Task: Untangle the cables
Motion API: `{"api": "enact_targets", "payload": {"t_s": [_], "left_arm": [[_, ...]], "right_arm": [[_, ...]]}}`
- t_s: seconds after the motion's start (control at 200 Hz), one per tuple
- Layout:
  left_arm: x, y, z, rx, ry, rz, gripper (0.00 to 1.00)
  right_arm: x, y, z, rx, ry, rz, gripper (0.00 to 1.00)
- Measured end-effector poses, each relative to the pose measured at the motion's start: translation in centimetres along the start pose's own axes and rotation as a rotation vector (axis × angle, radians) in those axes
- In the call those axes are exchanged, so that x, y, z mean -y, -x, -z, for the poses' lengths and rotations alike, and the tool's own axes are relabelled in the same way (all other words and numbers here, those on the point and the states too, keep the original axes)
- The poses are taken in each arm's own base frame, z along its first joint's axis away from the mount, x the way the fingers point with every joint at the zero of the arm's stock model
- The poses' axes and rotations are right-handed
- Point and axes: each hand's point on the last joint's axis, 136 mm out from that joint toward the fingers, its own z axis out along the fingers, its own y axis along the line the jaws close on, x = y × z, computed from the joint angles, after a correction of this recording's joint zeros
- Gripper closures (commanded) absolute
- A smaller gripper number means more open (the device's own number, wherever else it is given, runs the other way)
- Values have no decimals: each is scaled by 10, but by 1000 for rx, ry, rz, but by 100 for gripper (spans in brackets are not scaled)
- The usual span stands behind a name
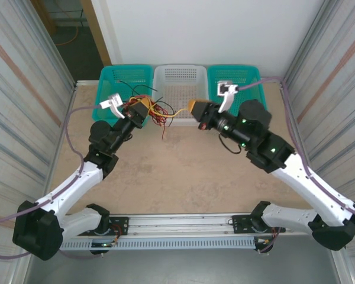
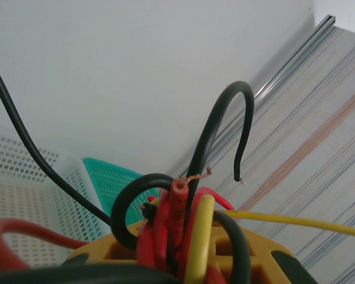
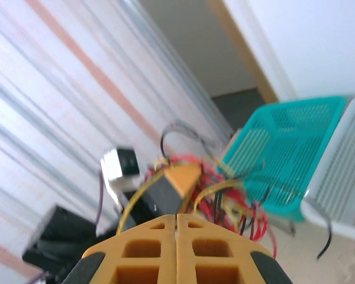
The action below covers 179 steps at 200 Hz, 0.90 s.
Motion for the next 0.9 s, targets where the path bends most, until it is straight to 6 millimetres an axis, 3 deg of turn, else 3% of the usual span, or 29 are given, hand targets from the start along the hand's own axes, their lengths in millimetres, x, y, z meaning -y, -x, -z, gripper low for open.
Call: {"api": "enact_targets", "payload": {"t_s": [0.215,0.401,0.626,0.782,0.897], "left_arm": [[6,-18,18,-61,-55,13,100],[32,-25,28,-127,-171,27,100],[53,-37,42,-212,-287,60,100],[46,-41,48,-236,-255,68,100],[37,-39,57,-206,-217,76,100]], "right_arm": [[35,58,15,85,-153,26,100],[92,92,25,129,-325,-4,100],[164,95,23,93,-478,-93,100],[211,98,37,88,-579,-176,100],[230,102,56,93,-602,-252,100]]}}
